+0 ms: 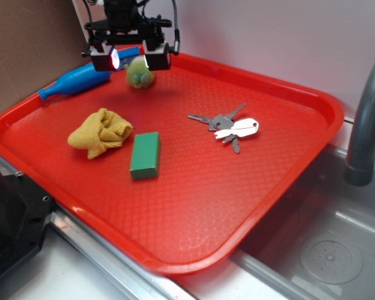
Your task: Grab the green animal.
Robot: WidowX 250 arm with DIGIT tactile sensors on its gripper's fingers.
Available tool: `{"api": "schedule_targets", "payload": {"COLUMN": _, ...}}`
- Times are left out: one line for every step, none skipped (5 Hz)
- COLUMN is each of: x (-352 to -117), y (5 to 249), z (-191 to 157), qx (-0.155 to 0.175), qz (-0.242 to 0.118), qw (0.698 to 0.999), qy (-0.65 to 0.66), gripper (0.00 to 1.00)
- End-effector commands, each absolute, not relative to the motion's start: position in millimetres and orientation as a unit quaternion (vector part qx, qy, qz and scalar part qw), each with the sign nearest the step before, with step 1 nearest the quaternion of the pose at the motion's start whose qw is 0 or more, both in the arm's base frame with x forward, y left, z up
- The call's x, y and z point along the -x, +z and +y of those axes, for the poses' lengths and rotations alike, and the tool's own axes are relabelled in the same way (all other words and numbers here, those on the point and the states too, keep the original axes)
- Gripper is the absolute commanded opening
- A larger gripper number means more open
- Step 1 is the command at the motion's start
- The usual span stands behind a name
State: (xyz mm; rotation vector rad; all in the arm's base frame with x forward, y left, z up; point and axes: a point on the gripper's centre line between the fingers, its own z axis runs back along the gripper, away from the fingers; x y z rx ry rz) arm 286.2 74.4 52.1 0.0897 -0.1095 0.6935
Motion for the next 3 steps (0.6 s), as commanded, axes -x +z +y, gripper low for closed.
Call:
{"api": "schedule_targets", "payload": {"x": -306.6, "y": 39.8, "z": 109.0, "qx": -0.066, "qz": -0.055, "qw": 0.935, "qy": 0.343, "gripper": 1.0}}
{"api": "schedule_targets", "payload": {"x": -307.7, "y": 21.8, "z": 110.6, "qx": -0.062, "qz": -0.039, "qw": 0.942, "qy": 0.327, "gripper": 1.0}}
{"api": "schedule_targets", "payload": {"x": -292.2, "y": 25.5, "z": 110.3, "qx": -0.057, "qz": -0.035, "qw": 0.948, "qy": 0.311, "gripper": 0.0}}
